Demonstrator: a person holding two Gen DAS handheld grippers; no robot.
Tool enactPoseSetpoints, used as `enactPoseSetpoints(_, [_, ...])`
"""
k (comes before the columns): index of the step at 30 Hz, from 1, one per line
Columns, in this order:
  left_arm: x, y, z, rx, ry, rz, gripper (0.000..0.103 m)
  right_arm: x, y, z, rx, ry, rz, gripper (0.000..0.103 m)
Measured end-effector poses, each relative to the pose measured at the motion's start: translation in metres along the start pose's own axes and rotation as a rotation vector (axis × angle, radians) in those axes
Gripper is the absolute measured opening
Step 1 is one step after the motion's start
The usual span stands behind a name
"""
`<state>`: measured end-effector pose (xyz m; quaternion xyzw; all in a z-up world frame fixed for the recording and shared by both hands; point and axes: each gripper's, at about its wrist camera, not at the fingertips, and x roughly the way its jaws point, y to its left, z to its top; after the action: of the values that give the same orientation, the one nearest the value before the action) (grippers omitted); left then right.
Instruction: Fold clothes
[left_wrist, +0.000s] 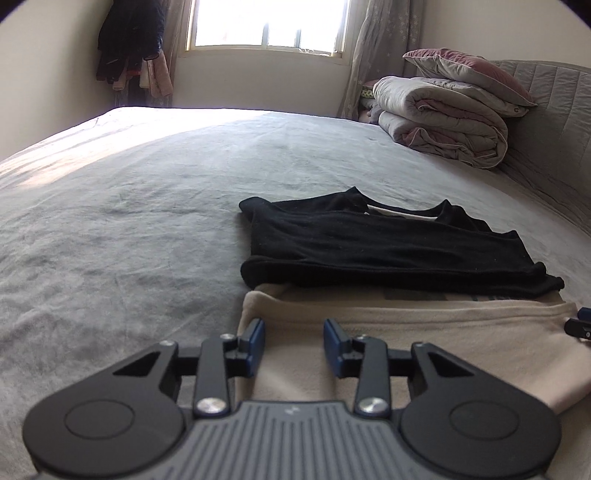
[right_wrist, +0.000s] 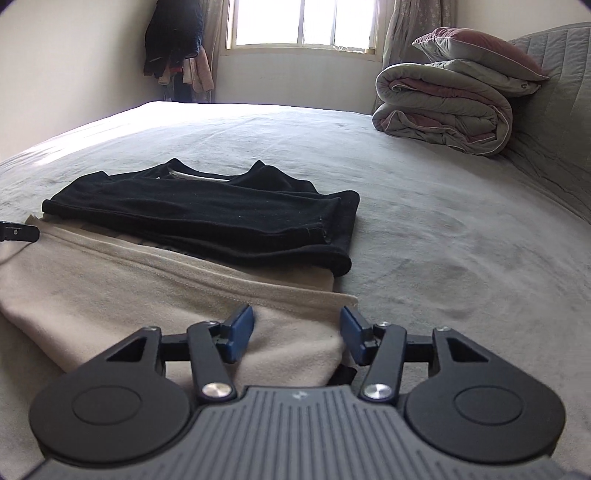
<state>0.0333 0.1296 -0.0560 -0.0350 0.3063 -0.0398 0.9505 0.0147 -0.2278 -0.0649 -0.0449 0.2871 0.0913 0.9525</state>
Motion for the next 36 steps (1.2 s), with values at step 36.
enactPoseSetpoints(36, [-0.033, 0.097, -0.05, -0.86, 0.425, -0.44, 0.055, -0.046, -0.074, -0.029, 0.797, 0.345, 0.428, 0.06])
